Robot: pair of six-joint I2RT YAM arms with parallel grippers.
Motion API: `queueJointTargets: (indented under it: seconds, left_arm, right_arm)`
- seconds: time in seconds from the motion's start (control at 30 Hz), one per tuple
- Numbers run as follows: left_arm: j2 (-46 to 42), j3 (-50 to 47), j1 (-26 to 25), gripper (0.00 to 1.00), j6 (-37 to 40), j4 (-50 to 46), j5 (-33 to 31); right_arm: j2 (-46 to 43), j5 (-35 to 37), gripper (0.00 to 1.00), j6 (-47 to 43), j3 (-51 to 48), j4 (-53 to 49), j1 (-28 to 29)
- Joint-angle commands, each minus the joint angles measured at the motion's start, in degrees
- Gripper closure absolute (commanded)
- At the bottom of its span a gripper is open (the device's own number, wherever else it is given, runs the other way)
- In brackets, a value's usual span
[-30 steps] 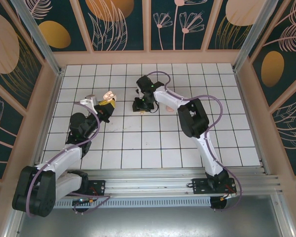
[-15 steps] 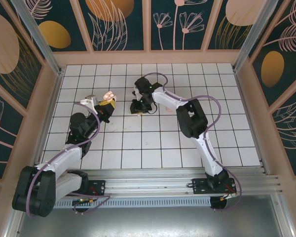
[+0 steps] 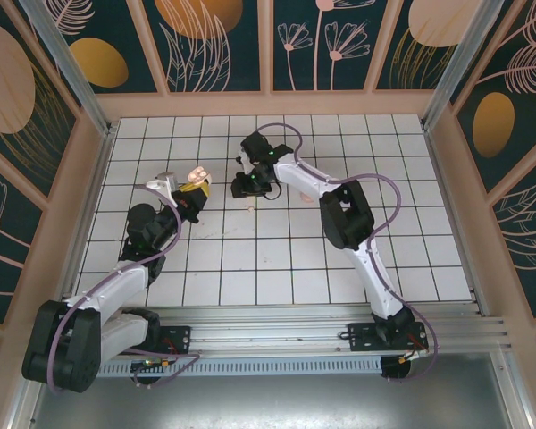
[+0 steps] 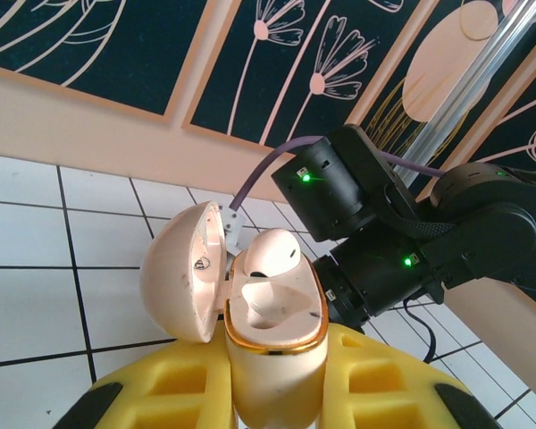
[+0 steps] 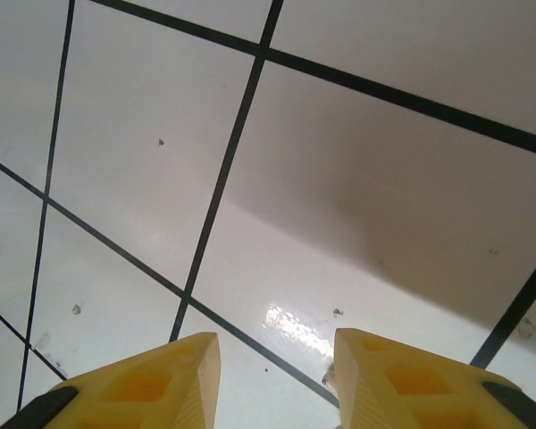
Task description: Insert the wireless bluetooth earbuds into the charging case
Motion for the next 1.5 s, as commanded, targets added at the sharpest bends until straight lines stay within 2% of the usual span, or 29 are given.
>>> queueJointTargets:
  seconds: [0.0, 0.27, 0.67, 0.97, 1.2, 1.47]
  left_arm:
    - [0.15, 1.63, 0.47, 0.91, 0.54, 0.57, 0.16]
    - [-0.11, 1.83, 0.39, 0.91, 0.69, -0.28, 0.42]
    - [-0.50, 1.93, 0.42, 0.91, 0.73, -0.74, 0.60]
    - [-0.56, 1.74, 0.43, 0.91, 0.45, -0.40, 0.73]
    - [-0.47, 1.60, 0.45, 0.91, 0.30, -0.27, 0.66]
    - [0.30, 1.76, 0.43, 0.91, 0.35, -0.10, 0.84]
  right_arm:
    - [1.93, 0.20, 0.61, -0.71, 0.92, -2.04, -0.07]
    - [0.75, -5.48, 0.62, -2.84, -1.76, -2.46, 0.89]
    - [-6.51, -8.42, 0.66, -4.73, -8.47, -1.93, 1.38]
    - [-13.20, -1.15, 0.61, -0.31, -13.89, 2.39, 0.08]
    - [-7.90, 0.41, 0.62, -0.49, -7.76, -1.59, 0.31]
    - [-7.36, 3.94, 0.59, 1.28, -8.85, -2.39, 0.33]
